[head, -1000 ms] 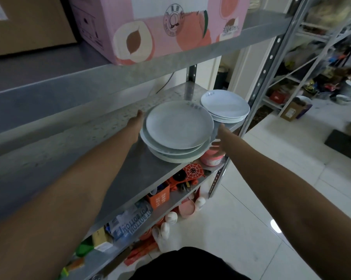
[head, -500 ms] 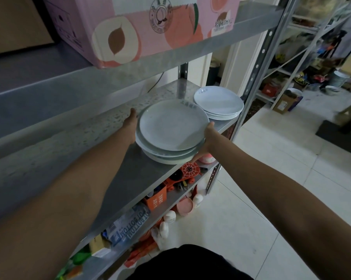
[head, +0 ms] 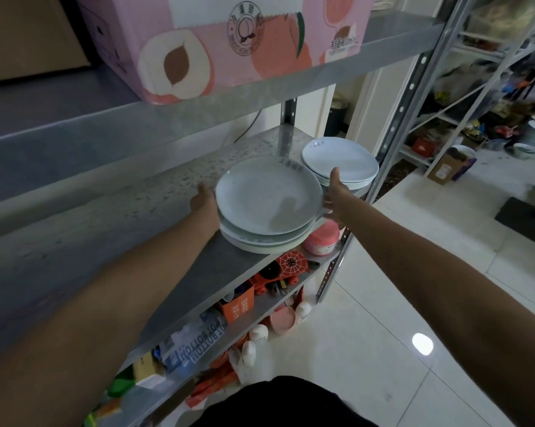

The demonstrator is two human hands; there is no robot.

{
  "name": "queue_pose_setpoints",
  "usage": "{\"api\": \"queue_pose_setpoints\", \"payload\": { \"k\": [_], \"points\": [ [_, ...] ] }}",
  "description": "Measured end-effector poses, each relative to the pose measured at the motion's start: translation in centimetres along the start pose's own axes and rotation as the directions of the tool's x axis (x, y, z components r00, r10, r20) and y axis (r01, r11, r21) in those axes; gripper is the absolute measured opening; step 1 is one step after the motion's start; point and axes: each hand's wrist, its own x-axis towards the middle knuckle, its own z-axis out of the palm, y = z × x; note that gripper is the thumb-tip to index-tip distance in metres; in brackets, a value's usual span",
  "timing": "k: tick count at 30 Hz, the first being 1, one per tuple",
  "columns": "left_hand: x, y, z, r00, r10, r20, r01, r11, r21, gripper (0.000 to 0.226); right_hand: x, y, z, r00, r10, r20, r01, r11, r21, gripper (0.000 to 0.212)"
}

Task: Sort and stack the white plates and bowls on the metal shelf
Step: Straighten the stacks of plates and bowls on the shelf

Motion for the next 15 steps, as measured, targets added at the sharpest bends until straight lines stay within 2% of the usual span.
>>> {"api": "queue_pose_setpoints", "payload": {
  "k": [4,8,12,15],
  "points": [
    [-1.1,-1.8,0.0,0.993,0.046,-0.113,-0.057,0.994,-0.098,0.052,0.2,-0.9,0.8,0.989,-0.127,0.074,0.135,0.984,-0.114,0.063],
    [-2.2,-2.3,0.2,0.998,0.024,-0.051,-0.033,0.984,-0.174,0.053,0.6,-0.6,1.5,0.97,-0.224,0.096,0.237,0.956,-0.171,0.063],
    [-2.5,-2.0,0.1,0.998,0.001,-0.055,-0.014,0.973,-0.232,0.052,-0.3,-0.8,1.5,0.961,-0.156,0.228,0.211,0.948,-0.24,0.056],
    [-2.6,-1.6,0.1,0.999,-0.005,-0.053,-0.006,0.979,-0.205,0.054,-1.0,-1.0,1.3,0.971,-0.104,0.217,0.159,0.954,-0.253,0.065]
  ]
}}
